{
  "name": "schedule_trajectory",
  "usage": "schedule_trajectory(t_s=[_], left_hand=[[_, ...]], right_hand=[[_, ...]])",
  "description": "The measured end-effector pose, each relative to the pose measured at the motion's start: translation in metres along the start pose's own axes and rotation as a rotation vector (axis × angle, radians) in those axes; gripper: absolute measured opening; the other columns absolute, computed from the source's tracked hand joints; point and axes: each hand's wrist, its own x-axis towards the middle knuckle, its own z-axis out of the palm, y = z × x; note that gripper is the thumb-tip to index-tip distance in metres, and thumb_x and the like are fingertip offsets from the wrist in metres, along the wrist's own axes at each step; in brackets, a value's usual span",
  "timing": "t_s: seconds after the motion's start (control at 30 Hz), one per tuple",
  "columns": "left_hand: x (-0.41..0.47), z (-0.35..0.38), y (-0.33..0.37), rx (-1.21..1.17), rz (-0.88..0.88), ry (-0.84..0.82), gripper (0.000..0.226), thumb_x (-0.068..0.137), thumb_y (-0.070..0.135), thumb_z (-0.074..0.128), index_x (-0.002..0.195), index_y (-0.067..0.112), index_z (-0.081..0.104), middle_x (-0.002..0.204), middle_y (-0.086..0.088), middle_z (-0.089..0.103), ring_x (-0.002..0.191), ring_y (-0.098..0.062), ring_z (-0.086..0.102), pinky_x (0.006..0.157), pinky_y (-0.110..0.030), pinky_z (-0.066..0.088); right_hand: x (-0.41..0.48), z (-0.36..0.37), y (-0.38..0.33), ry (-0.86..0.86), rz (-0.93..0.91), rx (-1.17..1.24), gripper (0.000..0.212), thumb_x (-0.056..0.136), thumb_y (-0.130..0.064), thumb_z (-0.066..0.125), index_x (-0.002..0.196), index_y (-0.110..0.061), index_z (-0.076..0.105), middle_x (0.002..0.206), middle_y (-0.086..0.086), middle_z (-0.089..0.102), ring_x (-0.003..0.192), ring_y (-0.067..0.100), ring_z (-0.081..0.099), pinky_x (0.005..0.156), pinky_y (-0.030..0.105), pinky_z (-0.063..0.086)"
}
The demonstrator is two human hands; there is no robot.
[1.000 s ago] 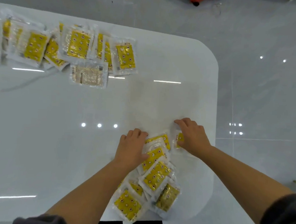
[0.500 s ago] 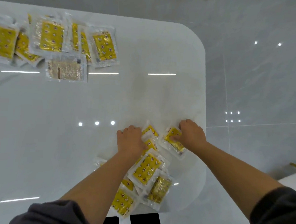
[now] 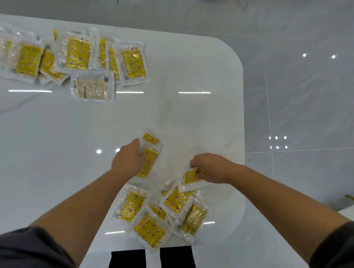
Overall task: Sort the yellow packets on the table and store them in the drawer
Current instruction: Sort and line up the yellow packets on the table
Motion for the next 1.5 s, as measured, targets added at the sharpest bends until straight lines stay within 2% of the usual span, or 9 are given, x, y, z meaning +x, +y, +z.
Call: schedule_trajectory(t_s=[0.23,0.5,0.7,0.8,0.9,1.03,1.13,1.37,1.5], left_hand=[[-0.011,-0.004,-0.015,-0.008,0.003,0.0,0.023,0.089,0.022,0.056,0.109,0.011,0.05,0.094,-0.008,0.061,0.078,-0.024,0.055,0.064,-0.032,0.044],[-0.013,-0.002,-0.027,-0.052,0.004,-0.009,0.025,0.09,0.022,0.057,0.112,0.011,0.051,0.099,-0.01,0.064,0.082,-0.026,0.061,0.069,-0.036,0.051],[-0.015,-0.015,-0.036,-0.16,-0.046,-0.008,0.026,0.089,0.02,0.06,0.113,0.014,0.054,0.103,-0.007,0.065,0.085,-0.022,0.061,0.071,-0.034,0.051],[-0.013,-0.029,-0.041,-0.228,-0.099,0.025,0.028,0.087,0.021,0.061,0.114,0.014,0.056,0.106,-0.007,0.065,0.086,-0.02,0.058,0.066,-0.029,0.046],[-0.011,-0.047,-0.044,-0.331,-0.134,0.082,0.031,0.087,0.02,0.063,0.117,0.014,0.057,0.109,-0.005,0.064,0.087,-0.017,0.055,0.063,-0.022,0.04],[-0.006,-0.071,-0.055,-0.506,-0.215,0.172,0.032,0.085,0.018,0.067,0.115,0.009,0.059,0.111,-0.007,0.064,0.099,-0.024,0.06,0.079,-0.029,0.042],[0.002,-0.091,-0.071,-0.698,-0.255,0.199,0.035,0.082,0.014,0.071,0.115,0.008,0.061,0.112,-0.009,0.067,0.093,-0.022,0.062,0.077,-0.031,0.046],[0.043,-0.169,-0.112,-0.899,-0.216,0.268,0.039,0.074,0.008,0.077,0.107,0.017,0.059,0.107,-0.005,0.068,0.098,-0.025,0.066,0.091,-0.045,0.053],[0.069,-0.213,-0.148,-0.93,-0.223,0.313,0.039,0.077,0.013,0.075,0.112,0.021,0.059,0.11,-0.003,0.067,0.102,-0.023,0.065,0.094,-0.045,0.051]], right_hand=[[0.023,0.043,-0.038,-0.076,-0.242,-0.498,0.022,0.087,-0.007,0.056,0.106,-0.015,0.065,0.122,0.003,0.052,0.11,0.023,0.05,0.089,0.038,0.046],[0.03,0.046,-0.044,-0.098,-0.184,-0.583,0.024,0.09,-0.009,0.052,0.112,-0.015,0.06,0.112,0.004,0.055,0.102,0.023,0.056,0.086,0.033,0.037],[0.027,0.022,-0.052,-0.231,-0.02,-0.325,0.023,0.09,-0.013,0.052,0.111,-0.011,0.06,0.108,0.006,0.063,0.096,0.024,0.061,0.078,0.033,0.051],[0.028,-0.007,-0.056,-0.207,0.036,-0.169,0.034,0.09,-0.02,0.057,0.123,-0.01,0.055,0.124,0.006,0.058,0.111,0.025,0.056,0.086,0.032,0.045],[0.039,-0.041,-0.052,-0.101,0.124,0.184,0.052,0.087,-0.027,0.065,0.133,-0.008,0.048,0.138,0.007,0.049,0.125,0.026,0.048,0.101,0.035,0.039],[0.058,-0.073,-0.059,0.092,0.202,0.776,0.054,0.081,-0.014,0.074,0.129,-0.009,0.05,0.128,0.013,0.057,0.115,0.029,0.057,0.095,0.042,0.051],[0.076,-0.093,-0.083,0.11,0.22,1.074,0.044,0.084,-0.003,0.068,0.125,-0.007,0.053,0.121,0.016,0.062,0.105,0.033,0.064,0.091,0.045,0.053],[0.144,-0.139,-0.166,0.154,0.22,1.353,0.018,0.089,-0.008,0.065,0.106,-0.008,0.063,0.115,0.015,0.068,0.103,0.03,0.067,0.094,0.046,0.052],[0.186,-0.153,-0.212,0.199,0.254,1.323,0.03,0.083,-0.027,0.073,0.108,-0.013,0.065,0.11,0.011,0.072,0.104,0.029,0.068,0.099,0.051,0.048]])
